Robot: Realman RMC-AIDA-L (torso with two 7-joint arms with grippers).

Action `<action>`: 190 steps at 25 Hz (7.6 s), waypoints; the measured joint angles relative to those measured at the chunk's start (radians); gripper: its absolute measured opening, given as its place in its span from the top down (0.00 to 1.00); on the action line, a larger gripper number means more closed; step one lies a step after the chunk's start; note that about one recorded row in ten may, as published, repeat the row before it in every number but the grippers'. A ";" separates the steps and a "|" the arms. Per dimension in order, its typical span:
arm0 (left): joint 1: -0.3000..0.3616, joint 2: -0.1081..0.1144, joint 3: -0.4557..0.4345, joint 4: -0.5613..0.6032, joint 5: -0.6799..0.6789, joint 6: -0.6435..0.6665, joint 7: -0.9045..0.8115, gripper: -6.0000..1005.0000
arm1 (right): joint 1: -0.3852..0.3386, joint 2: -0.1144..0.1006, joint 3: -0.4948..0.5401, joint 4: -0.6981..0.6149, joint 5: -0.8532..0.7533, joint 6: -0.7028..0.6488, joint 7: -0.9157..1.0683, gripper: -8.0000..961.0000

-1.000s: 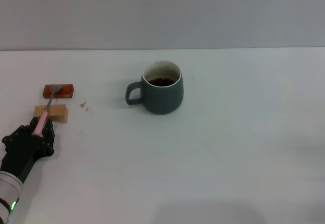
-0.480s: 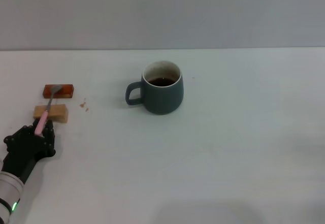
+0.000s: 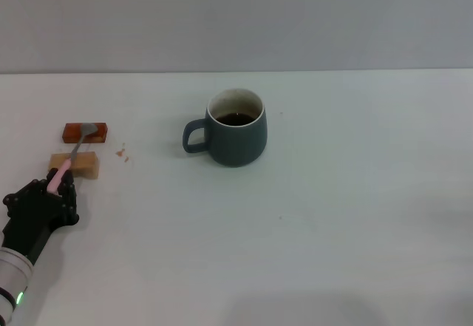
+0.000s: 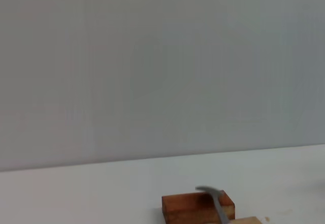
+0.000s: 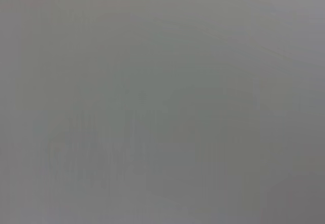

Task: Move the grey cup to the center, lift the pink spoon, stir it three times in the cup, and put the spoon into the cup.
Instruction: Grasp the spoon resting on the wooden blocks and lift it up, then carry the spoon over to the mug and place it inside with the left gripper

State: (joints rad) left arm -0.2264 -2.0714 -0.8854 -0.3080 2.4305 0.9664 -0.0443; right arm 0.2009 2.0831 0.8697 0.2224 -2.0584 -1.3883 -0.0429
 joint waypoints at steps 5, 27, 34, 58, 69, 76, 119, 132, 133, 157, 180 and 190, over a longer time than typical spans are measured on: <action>0.004 -0.002 0.005 -0.016 -0.002 0.006 0.043 0.83 | -0.001 0.001 0.000 0.001 0.000 0.000 0.000 0.99; 0.024 0.006 0.000 -0.065 0.003 0.045 0.060 0.83 | -0.002 0.000 -0.002 0.011 -0.002 -0.001 0.000 0.99; 0.027 0.009 -0.001 -0.083 0.006 0.093 0.060 0.83 | -0.003 -0.001 -0.002 0.011 -0.002 -0.001 0.000 0.99; 0.027 0.015 -0.001 -0.107 0.009 0.176 0.056 0.85 | -0.006 -0.002 -0.002 0.011 0.001 -0.001 0.000 0.99; 0.032 0.046 -0.025 -0.225 0.075 0.161 0.054 0.85 | -0.008 -0.002 -0.002 0.011 0.000 -0.004 0.000 0.99; 0.053 0.086 -0.041 -0.365 0.130 0.095 0.055 0.84 | -0.012 -0.001 0.001 0.011 0.001 -0.011 0.000 0.99; 0.085 0.126 -0.071 -0.776 0.458 -0.187 -0.043 0.82 | -0.050 -0.003 0.112 -0.034 0.032 -0.005 -0.001 0.99; 0.082 0.127 -0.072 -0.771 0.458 -0.188 -0.043 0.81 | -0.053 -0.003 0.115 -0.035 0.032 -0.002 -0.001 0.99; 0.081 0.126 -0.073 -0.766 0.458 -0.188 -0.043 0.81 | -0.053 -0.003 0.115 -0.035 0.032 0.000 -0.001 0.99; -0.005 0.090 -0.069 -0.677 0.458 -0.284 -0.031 0.79 | -0.046 -0.001 0.111 -0.034 0.032 0.008 0.015 0.99; -0.126 0.021 -0.107 -0.492 0.457 -0.352 0.012 0.78 | -0.054 -0.003 0.109 -0.037 0.032 0.002 0.025 0.99; -0.203 0.010 -0.117 -0.405 0.456 -0.355 0.007 0.77 | -0.056 -0.003 0.109 -0.038 0.032 0.004 0.025 0.99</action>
State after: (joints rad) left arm -0.4295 -2.0612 -1.0027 -0.7128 2.8869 0.6119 -0.0368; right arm 0.1448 2.0800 0.9788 0.1840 -2.0263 -1.3848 -0.0183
